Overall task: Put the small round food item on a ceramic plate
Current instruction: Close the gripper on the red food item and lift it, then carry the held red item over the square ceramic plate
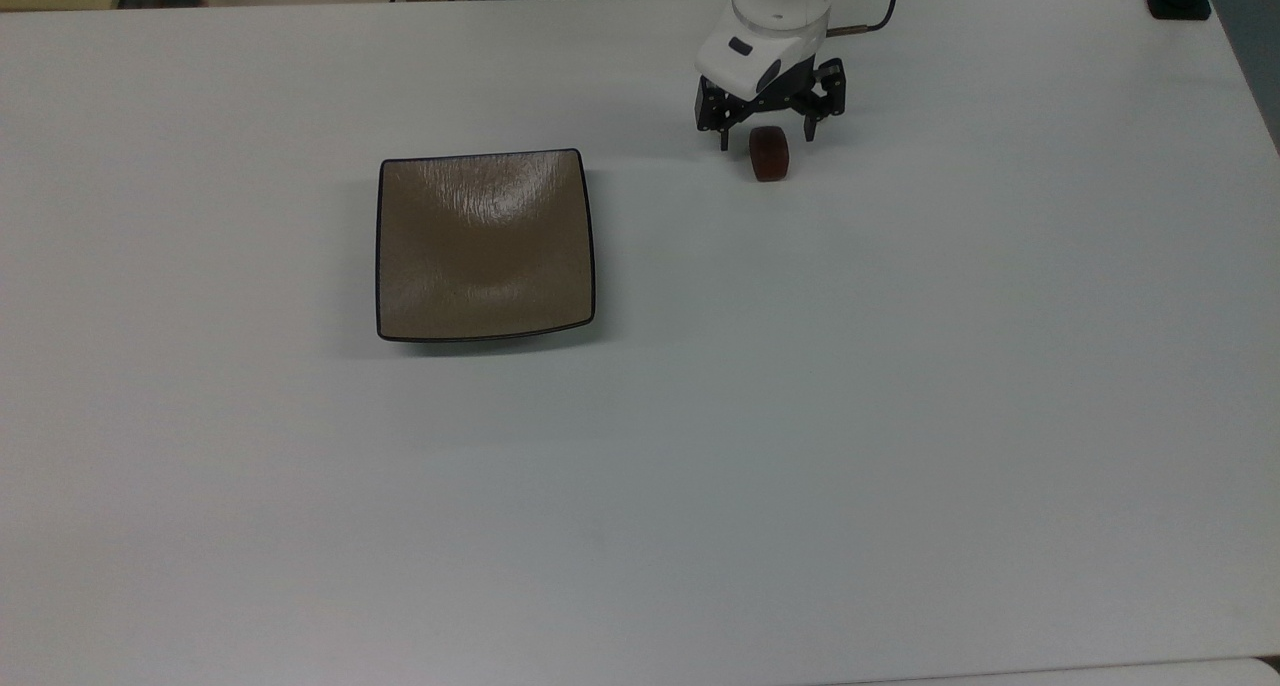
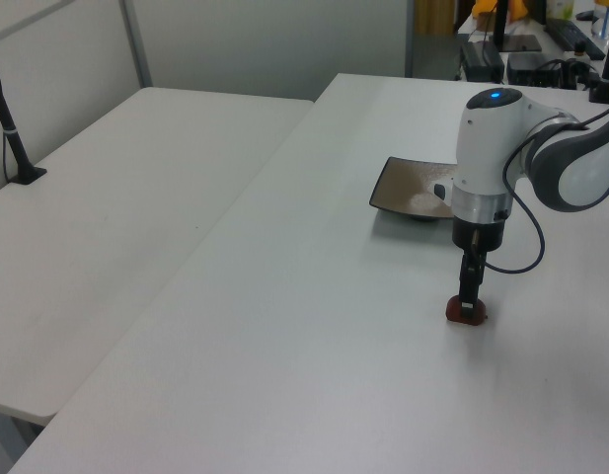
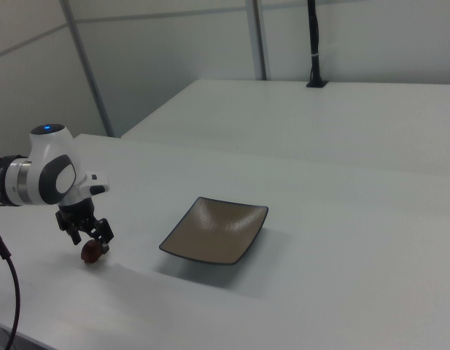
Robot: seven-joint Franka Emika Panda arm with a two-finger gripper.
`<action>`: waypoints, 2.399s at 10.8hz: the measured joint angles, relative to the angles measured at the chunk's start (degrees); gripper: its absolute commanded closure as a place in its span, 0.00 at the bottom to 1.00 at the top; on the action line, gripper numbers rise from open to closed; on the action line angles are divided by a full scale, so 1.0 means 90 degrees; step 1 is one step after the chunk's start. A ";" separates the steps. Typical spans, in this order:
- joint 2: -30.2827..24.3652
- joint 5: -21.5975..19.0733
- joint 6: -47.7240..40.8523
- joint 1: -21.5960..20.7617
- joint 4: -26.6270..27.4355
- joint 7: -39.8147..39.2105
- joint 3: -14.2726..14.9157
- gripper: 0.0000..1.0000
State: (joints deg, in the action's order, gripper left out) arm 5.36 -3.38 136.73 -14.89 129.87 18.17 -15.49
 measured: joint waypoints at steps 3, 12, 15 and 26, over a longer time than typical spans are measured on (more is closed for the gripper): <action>0.0153 0.0270 0.0001 -0.0012 0.0003 0.0001 0.0000 0.49; 0.0006 0.0277 -0.0069 0.0067 -0.0266 0.0013 0.0012 0.84; -0.0345 0.0277 -0.1139 0.0273 -0.1064 0.0013 0.0136 0.83; -0.0482 -0.0053 -0.3333 0.0385 -0.3139 -0.2552 0.2082 0.80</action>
State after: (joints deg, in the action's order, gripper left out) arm 1.02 -3.86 106.73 -11.42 101.61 -4.79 3.25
